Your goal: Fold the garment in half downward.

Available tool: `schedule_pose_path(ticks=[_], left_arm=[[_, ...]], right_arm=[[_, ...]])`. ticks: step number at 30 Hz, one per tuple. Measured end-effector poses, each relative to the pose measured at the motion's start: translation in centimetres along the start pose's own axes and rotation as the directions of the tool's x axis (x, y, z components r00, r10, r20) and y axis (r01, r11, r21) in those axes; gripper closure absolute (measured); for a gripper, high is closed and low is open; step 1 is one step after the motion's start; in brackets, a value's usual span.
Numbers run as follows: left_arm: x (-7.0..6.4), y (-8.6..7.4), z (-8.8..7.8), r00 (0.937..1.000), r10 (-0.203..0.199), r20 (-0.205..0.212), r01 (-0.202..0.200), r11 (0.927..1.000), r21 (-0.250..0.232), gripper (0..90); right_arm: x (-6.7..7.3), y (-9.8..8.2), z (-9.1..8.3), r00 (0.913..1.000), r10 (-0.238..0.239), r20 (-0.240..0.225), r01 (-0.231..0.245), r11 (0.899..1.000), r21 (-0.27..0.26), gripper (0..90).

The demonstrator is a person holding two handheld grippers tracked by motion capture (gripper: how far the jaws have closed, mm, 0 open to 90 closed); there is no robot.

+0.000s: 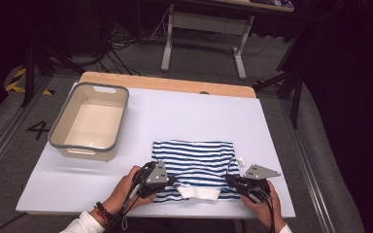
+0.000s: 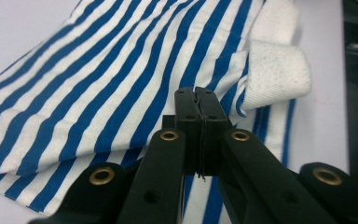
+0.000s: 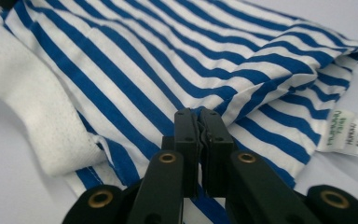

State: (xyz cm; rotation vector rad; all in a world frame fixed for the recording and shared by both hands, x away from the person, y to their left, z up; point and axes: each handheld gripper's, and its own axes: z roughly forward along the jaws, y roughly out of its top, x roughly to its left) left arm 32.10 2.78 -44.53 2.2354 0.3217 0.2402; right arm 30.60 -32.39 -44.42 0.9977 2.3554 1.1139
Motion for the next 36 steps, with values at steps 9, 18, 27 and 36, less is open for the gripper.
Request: schedule_pose_path(ticks=[9, 18, 27, 36], left_arm=[[-0.9, -0.3, 0.5, 0.9996, 0.029, 0.008, -0.029, 0.9987, 0.041, 88.6], [1.2, -0.2, -2.0, 0.9869, -0.050, -0.154, 0.037, 0.9956, -0.086, 71.9], [6.3, -0.5, -1.1, 0.9334, -0.182, -0.309, 0.163, 0.9829, -0.085, 44.0], [10.1, -1.1, 1.6, 0.9004, -0.280, -0.333, 0.287, 0.9574, -0.028, 38.3]], right_arm=[[0.0, -0.4, -0.1, 0.9996, 0.000, 0.027, -0.001, 1.000, 0.031, 80.4], [-1.2, 0.6, -0.3, 0.9931, -0.009, 0.117, 0.013, 0.999, -0.040, 60.1], [-4.7, 3.5, 1.1, 0.9862, 0.012, 0.165, 0.009, 0.993, -0.122, 46.8], [-8.4, 5.1, 5.7, 0.9774, 0.089, 0.192, -0.078, 0.995, -0.067, 41.6]])
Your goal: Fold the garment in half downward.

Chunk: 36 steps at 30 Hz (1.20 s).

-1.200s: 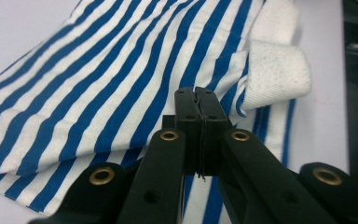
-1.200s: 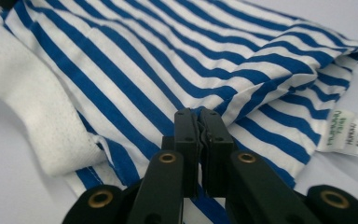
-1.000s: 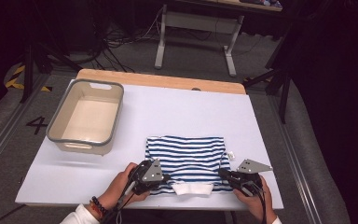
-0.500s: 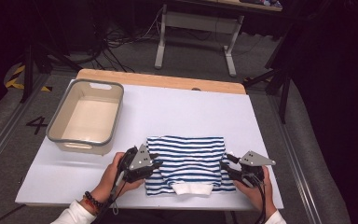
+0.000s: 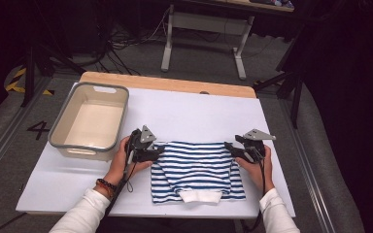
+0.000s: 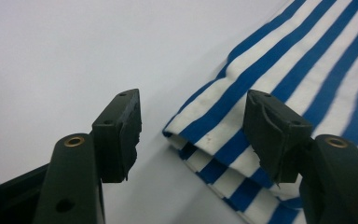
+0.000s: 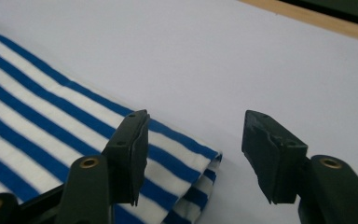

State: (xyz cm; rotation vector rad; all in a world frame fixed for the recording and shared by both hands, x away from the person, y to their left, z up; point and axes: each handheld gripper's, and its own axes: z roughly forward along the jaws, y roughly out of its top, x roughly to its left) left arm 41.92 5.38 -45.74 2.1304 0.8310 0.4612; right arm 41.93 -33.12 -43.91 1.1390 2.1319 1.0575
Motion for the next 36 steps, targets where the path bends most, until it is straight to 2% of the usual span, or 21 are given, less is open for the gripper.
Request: schedule_pose_path(ticks=[3, 5, 7, 8, 9, 10, 12, 13, 15, 18, 22, 30, 32, 36], left_arm=[[0.1, -0.3, 0.8, 1.0000, -0.008, -0.002, 0.008, 0.9985, 0.055, 38.4], [0.2, -0.3, 0.8, 0.9999, -0.014, 0.003, 0.014, 0.9985, 0.053, 38.8], [0.4, -0.4, 0.8, 0.9995, -0.029, 0.014, 0.028, 0.9980, 0.056, 39.4], [0.4, -0.4, 0.8, 0.9982, -0.040, 0.044, 0.037, 0.9974, 0.062, 41.8], [0.5, -0.5, 0.7, 0.9973, -0.039, 0.063, 0.035, 0.9972, 0.066, 48.0], [0.5, -0.5, 0.6, 0.9965, -0.041, 0.073, 0.036, 0.9969, 0.070, 52.1], [0.6, -0.5, 0.6, 0.9960, -0.038, 0.081, 0.032, 0.9968, 0.073, 53.9], [0.6, -0.5, 0.5, 0.9950, -0.035, 0.093, 0.028, 0.9969, 0.073, 61.1], [0.6, -0.5, 0.4, 0.9927, -0.028, 0.117, 0.019, 0.9969, 0.076, 68.9], [0.6, -0.5, 0.4, 0.9909, -0.021, 0.133, 0.011, 0.9970, 0.077, 80.0], [0.4, -0.4, 0.4, 0.9921, -0.002, 0.126, -0.008, 0.9971, 0.075, 84.8], [-0.1, -0.4, 0.3, 0.9956, 0.026, 0.090, -0.033, 0.9971, 0.069, 86.3], [-0.2, -0.3, 0.3, 0.9974, 0.042, 0.058, -0.046, 0.9971, 0.060, 86.4], [-0.1, 0.1, 0.3, 0.9985, 0.043, 0.033, -0.045, 0.9976, 0.053, 86.5]], right_arm=[[-0.6, -0.4, 1.4, 0.9999, 0.003, 0.010, -0.004, 0.997, 0.071, 40.9], [-1.0, -0.7, 1.9, 0.9998, 0.021, 0.005, -0.021, 0.995, 0.094, 40.7], [-1.2, -0.7, 1.9, 0.9994, 0.035, 0.004, -0.035, 0.995, 0.092, 42.6], [-1.2, -0.7, 1.8, 0.9992, 0.039, 0.001, -0.039, 0.995, 0.090, 46.9], [-1.2, -0.8, 1.9, 0.9989, 0.046, -0.014, -0.044, 0.994, 0.101, 51.6], [-1.2, -0.8, 1.9, 0.9987, 0.046, -0.024, -0.043, 0.994, 0.101, 54.6], [-1.2, -0.8, 1.9, 0.9981, 0.045, -0.041, -0.041, 0.994, 0.103, 59.8], [-1.2, -0.8, 1.8, 0.9974, 0.049, -0.054, -0.043, 0.993, 0.107, 67.4], [-1.1, -0.8, 1.7, 0.9961, 0.043, -0.077, -0.034, 0.994, 0.107, 76.9], [-1.0, -0.8, 1.7, 0.9950, 0.041, -0.091, -0.030, 0.994, 0.109, 82.0], [-0.9, -0.9, 1.7, 0.9949, 0.043, -0.091, -0.033, 0.994, 0.108, 83.6], [-0.4, -0.8, 1.4, 0.9987, -0.004, -0.051, 0.009, 0.995, 0.096, 85.1], [-0.4, -0.7, 1.1, 0.9993, -0.007, -0.036, 0.010, 0.997, 0.076, 85.2], [-0.4, -0.6, 0.9, 0.9998, -0.012, -0.014, 0.013, 0.998, 0.062, 85.2]])
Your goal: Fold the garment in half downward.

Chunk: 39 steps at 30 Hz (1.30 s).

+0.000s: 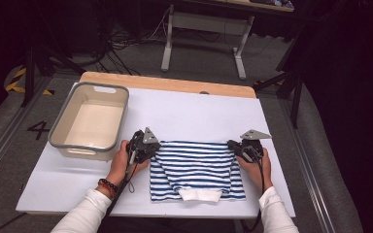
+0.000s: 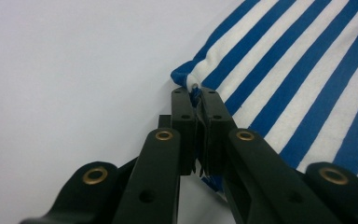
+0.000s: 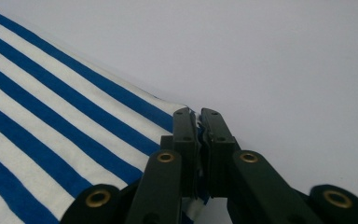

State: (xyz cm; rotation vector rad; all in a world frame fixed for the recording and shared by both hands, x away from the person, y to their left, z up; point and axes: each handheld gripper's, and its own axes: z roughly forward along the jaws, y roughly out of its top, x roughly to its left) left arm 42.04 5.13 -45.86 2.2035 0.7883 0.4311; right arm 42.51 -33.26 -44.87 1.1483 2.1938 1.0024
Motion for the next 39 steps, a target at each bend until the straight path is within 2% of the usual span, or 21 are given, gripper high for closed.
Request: schedule_pose_path(ticks=[7, 8, 12, 13, 18, 24, 28, 32, 39], left_arm=[[0.6, 1.2, 0.4, 0.9991, 0.011, -0.041, -0.011, 0.9999, -0.003, 86.6], [0.8, 1.5, 0.6, 0.9983, 0.011, -0.058, -0.011, 0.9999, -0.005, 86.6], [1.5, 2.3, 0.9, 0.9966, -0.003, -0.082, 0.002, 0.9999, -0.012, 86.6], [2.0, 2.8, 1.3, 0.9953, -0.015, -0.096, 0.014, 0.9998, -0.013, 86.6], [2.9, 3.6, 2.0, 0.9931, -0.026, -0.114, 0.025, 0.9996, -0.015, 86.6], [3.5, 4.2, 2.6, 0.9908, -0.035, -0.130, 0.033, 0.9993, -0.017, 86.5], [3.9, 4.8, 3.0, 0.9868, -0.039, -0.157, 0.036, 0.9991, -0.023, 86.5], [4.2, 5.1, 3.4, 0.9858, -0.048, -0.161, 0.046, 0.9988, -0.014, 86.5], [4.6, 5.3, 4.6, 0.9835, -0.036, -0.177, 0.039, 0.9992, 0.013, 86.4]], right_arm=[[-0.1, 0.5, -0.3, 0.9990, 0.004, 0.044, -0.003, 0.999, -0.039, 85.3], [-0.1, 0.7, -0.3, 0.9987, 0.006, 0.051, -0.004, 0.999, -0.046, 85.3], [-0.5, 1.4, 0.2, 0.9966, 0.017, 0.081, -0.011, 0.997, -0.071, 85.3], [-0.6, 1.5, 0.4, 0.9961, 0.019, 0.086, -0.013, 0.997, -0.073, 85.3], [-1.1, 2.2, 1.1, 0.9940, 0.027, 0.106, -0.018, 0.996, -0.083, 85.3], [-1.8, 3.1, 1.7, 0.9918, 0.035, 0.123, -0.025, 0.996, -0.084, 85.3], [-2.1, 3.7, 2.2, 0.9898, 0.042, 0.136, -0.030, 0.996, -0.083, 85.3], [-2.5, 4.2, 2.9, 0.9880, 0.051, 0.146, -0.040, 0.996, -0.076, 85.2], [-3.0, 4.2, 4.3, 0.9858, 0.062, 0.156, -0.055, 0.997, -0.050, 84.8]])
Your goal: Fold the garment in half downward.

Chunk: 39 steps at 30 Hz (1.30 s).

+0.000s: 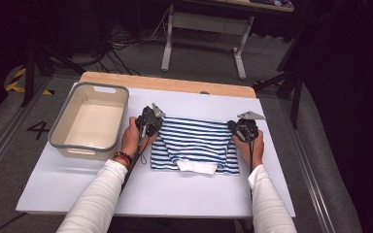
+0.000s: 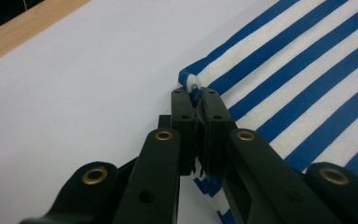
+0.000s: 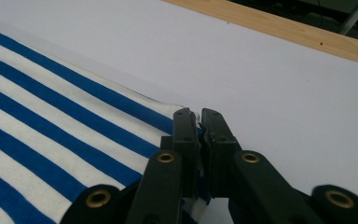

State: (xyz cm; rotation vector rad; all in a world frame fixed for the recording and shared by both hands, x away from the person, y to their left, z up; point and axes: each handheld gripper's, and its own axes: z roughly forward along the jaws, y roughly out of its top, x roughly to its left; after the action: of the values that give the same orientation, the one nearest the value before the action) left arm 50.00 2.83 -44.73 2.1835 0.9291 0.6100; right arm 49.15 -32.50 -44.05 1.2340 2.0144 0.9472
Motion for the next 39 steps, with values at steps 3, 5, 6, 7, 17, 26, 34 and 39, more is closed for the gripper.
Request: schedule_pose_path(ticks=[3, 5, 6, 7, 17, 26, 34, 39], left_arm=[[0.1, -0.1, 0.5, 1.0000, -0.002, -0.002, 0.002, 1.0000, 0.003, 86.4], [0.3, 0.0, 0.7, 0.9999, -0.009, -0.004, 0.009, 0.9999, 0.007, 86.3], [0.3, 0.0, 0.8, 0.9999, -0.010, -0.007, 0.010, 0.9999, 0.008, 86.3], [0.3, 0.1, 0.8, 0.9999, -0.011, -0.011, 0.011, 0.9999, 0.007, 86.2], [0.3, 0.0, 1.1, 0.9997, -0.014, -0.017, 0.015, 0.9996, 0.022, 86.0], [0.3, 0.1, 0.5, 0.9983, -0.026, -0.052, 0.025, 0.9996, -0.009, 70.9], [-0.1, 0.0, -1.2, 0.9994, -0.021, -0.027, 0.019, 0.9958, -0.090, 65.1], [-0.8, 0.1, -2.3, 0.9998, 0.010, -0.019, -0.012, 0.9920, -0.126, 62.7]], right_arm=[[-0.1, 0.0, 0.3, 1.0000, 0.004, 0.002, -0.004, 1.000, 0.005, 84.8], [-0.1, 0.1, 0.7, 0.9999, 0.009, 0.008, -0.009, 1.000, 0.010, 84.5], [-0.1, 0.1, 0.8, 0.9999, 0.009, 0.011, -0.009, 1.000, 0.011, 84.4], [-0.1, 0.2, 1.0, 0.9998, 0.007, 0.017, -0.007, 1.000, 0.016, 84.0], [-0.4, 0.1, 1.2, 0.9965, 0.023, 0.081, -0.024, 1.000, 0.017, 81.4], [-0.7, 0.2, 0.2, 0.9965, 0.053, 0.064, -0.051, 0.998, -0.025, 79.7], [0.6, 0.6, -1.6, 0.9992, 0.037, 0.011, -0.036, 0.995, -0.096, 77.8], [1.3, 0.5, -2.7, 0.9993, 0.031, -0.022, -0.034, 0.991, -0.129, 76.7]])
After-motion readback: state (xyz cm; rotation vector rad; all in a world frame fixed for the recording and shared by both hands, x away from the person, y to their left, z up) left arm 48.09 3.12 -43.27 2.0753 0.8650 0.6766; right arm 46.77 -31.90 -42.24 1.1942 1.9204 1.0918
